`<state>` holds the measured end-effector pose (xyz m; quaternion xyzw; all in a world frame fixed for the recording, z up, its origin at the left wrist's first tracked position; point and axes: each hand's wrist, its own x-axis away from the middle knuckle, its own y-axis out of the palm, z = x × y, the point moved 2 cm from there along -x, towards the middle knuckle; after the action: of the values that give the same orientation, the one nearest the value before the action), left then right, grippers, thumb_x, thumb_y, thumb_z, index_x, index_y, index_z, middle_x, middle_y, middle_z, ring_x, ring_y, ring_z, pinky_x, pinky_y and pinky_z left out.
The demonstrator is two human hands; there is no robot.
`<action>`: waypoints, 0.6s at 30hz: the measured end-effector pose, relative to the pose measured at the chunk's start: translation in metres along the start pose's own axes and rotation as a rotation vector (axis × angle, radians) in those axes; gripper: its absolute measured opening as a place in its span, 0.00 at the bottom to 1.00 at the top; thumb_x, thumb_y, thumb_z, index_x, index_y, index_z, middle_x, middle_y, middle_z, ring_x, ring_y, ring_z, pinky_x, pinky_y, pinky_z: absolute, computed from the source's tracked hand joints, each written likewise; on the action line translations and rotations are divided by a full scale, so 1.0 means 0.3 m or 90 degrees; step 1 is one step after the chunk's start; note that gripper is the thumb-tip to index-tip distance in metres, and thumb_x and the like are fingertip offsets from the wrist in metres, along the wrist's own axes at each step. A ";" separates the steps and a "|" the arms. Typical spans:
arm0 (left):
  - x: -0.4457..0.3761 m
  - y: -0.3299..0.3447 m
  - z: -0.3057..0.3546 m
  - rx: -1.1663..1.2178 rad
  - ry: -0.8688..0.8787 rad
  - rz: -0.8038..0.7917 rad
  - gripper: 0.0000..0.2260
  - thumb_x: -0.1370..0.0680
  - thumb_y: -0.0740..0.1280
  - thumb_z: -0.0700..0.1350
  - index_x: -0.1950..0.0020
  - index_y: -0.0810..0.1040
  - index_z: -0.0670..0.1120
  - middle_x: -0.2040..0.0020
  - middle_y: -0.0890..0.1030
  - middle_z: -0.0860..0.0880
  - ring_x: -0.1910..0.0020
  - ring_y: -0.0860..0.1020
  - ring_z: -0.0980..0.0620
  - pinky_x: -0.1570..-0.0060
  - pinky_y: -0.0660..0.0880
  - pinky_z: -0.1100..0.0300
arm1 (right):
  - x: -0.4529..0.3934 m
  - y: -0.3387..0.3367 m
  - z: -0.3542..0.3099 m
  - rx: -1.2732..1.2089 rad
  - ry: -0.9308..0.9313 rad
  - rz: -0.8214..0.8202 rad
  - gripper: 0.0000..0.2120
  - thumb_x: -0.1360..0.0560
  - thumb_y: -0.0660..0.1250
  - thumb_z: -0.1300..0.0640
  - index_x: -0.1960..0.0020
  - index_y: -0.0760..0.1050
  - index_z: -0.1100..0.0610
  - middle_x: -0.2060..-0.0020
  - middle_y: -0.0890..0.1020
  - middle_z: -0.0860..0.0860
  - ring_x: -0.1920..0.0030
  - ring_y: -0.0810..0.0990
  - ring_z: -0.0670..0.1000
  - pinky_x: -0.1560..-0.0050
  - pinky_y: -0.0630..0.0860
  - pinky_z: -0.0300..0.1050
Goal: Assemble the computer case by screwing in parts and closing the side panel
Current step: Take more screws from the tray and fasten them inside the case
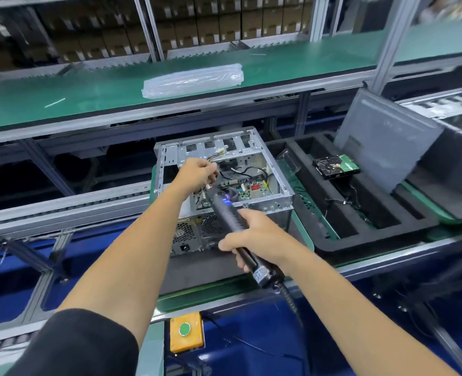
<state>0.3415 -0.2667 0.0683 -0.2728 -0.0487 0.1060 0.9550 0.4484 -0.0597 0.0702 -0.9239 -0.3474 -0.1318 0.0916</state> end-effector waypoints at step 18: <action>-0.470 0.659 0.456 0.032 0.066 -0.161 0.19 0.19 0.56 0.45 0.68 0.73 0.43 0.76 0.78 0.49 0.81 0.73 0.55 0.79 0.68 0.67 | -0.252 -0.883 0.063 -0.014 -0.037 0.281 0.08 0.25 0.69 0.61 0.53 0.70 0.58 0.72 0.75 0.55 0.76 0.75 0.55 0.75 0.74 0.45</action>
<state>0.1489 -0.0652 0.0741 -0.2457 -0.0309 -0.0283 0.9685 0.2206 0.0949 0.0496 -0.9818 -0.1376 -0.0859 0.0983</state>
